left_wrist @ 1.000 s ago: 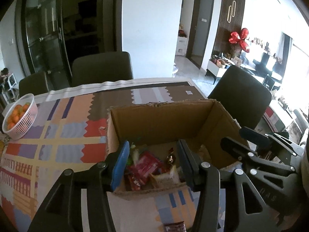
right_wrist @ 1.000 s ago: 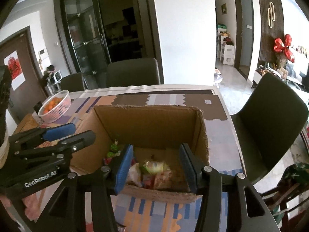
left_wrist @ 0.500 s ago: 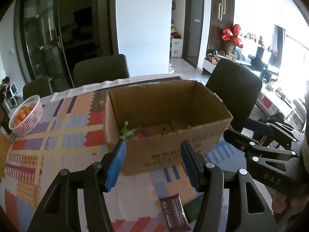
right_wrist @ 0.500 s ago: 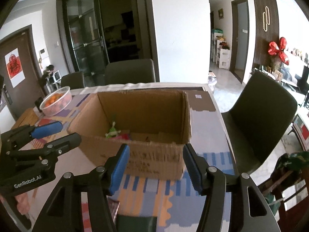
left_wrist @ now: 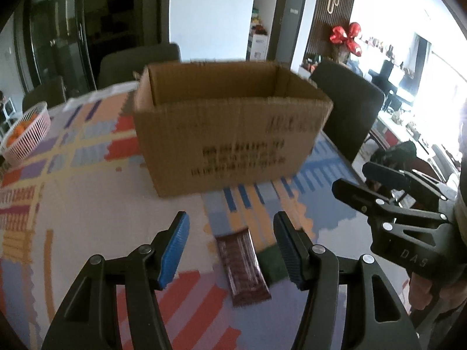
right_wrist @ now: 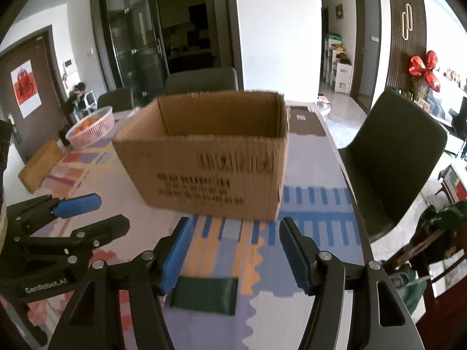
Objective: Organize snacks
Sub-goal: 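Move left tool to the brown striped bar while right tool reaches the dark green bar, then close left tool on the brown bar while right tool grips the dark green bar, then carry the brown bar with left tool while right tool carries the green bar over the box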
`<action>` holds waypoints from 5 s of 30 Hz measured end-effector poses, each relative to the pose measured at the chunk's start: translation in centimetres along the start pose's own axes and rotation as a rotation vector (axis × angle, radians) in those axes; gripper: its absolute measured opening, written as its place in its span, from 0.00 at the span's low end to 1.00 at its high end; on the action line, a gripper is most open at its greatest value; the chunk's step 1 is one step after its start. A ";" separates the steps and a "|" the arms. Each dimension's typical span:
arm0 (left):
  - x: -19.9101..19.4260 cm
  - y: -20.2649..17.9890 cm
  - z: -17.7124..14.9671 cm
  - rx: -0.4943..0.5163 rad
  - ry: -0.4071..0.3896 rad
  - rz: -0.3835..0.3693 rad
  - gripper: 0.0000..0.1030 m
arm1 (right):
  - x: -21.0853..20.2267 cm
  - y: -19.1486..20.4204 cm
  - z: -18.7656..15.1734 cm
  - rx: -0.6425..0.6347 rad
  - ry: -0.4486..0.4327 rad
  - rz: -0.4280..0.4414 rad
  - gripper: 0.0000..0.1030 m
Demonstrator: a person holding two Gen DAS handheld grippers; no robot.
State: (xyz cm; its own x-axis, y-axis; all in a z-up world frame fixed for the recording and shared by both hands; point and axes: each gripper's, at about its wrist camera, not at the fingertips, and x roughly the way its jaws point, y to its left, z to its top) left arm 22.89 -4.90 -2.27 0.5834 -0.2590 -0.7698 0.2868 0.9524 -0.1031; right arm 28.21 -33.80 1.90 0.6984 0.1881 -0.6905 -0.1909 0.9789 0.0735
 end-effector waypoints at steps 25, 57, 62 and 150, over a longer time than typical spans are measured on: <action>6.8 1.5 -5.3 -0.139 0.183 -0.125 0.45 | 3.5 0.7 -6.3 -0.044 0.184 -0.011 0.61; 6.1 1.2 -6.1 -0.116 0.166 -0.026 0.35 | 4.7 2.0 -6.4 -0.136 0.248 0.031 0.61; 4.7 1.0 -6.9 -0.125 0.157 -0.003 0.35 | 5.3 3.5 -6.5 -0.311 0.303 0.069 0.61; -4.1 2.9 11.1 0.001 -0.279 0.060 0.35 | 1.4 2.7 10.5 -0.043 -0.126 0.091 0.44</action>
State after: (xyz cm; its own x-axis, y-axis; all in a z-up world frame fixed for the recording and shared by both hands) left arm 29.79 -2.86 7.61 0.7860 -0.2364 -0.5713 0.2458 0.9673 -0.0620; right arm 35.96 -30.09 8.69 0.7575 0.2870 -0.5864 -0.2849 0.9535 0.0986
